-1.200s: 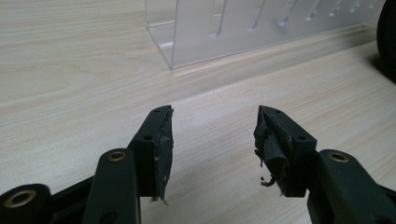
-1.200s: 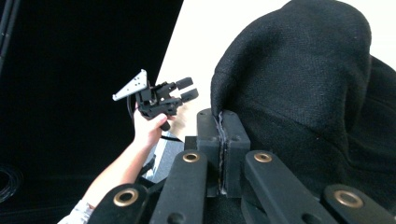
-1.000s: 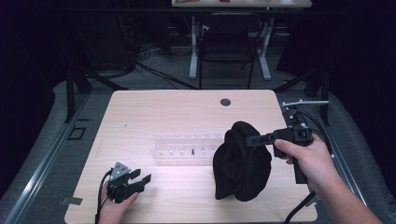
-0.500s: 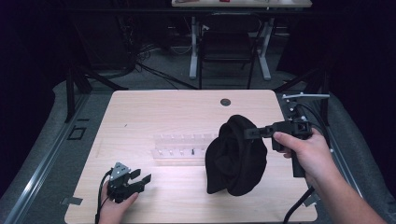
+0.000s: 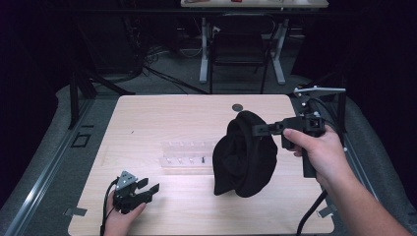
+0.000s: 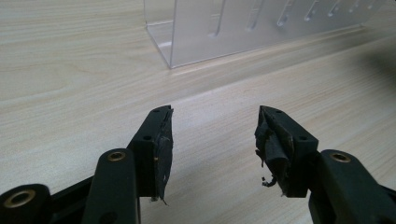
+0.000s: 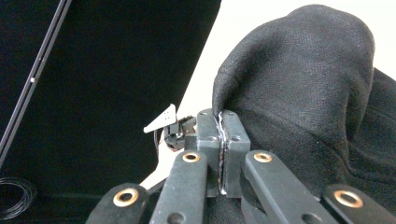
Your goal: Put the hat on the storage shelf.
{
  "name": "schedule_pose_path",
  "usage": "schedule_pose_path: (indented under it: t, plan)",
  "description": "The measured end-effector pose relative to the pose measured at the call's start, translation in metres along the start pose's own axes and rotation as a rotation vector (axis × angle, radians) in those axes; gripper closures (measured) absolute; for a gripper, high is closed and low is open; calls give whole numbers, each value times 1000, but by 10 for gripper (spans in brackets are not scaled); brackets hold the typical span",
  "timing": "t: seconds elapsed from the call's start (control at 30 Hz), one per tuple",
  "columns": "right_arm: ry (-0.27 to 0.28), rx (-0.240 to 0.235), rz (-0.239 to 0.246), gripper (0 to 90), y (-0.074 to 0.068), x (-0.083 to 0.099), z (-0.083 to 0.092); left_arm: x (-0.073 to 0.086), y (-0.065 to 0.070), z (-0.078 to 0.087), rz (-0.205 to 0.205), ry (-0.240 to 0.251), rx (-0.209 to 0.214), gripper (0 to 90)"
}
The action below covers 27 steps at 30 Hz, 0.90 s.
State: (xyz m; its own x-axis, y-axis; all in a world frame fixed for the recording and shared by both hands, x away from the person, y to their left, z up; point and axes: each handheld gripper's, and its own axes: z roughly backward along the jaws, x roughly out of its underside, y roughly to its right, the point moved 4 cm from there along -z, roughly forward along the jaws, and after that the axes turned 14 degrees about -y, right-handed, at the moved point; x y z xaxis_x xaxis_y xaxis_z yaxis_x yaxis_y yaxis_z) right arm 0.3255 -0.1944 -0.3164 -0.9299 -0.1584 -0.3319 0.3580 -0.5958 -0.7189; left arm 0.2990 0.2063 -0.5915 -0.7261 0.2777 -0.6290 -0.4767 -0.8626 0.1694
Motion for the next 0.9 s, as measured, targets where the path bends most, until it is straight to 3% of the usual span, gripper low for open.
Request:
schedule_pose_path:
  t: [0.33, 0.9]
  plan:
    - [23, -8, 15, 888, -6, -15, -9, 0, -1, 1, 1, -1, 1, 464]
    - [78, -2, 7, 888, -2, -38, -17, -1, -1, 2, -1, 4, 4, 464]
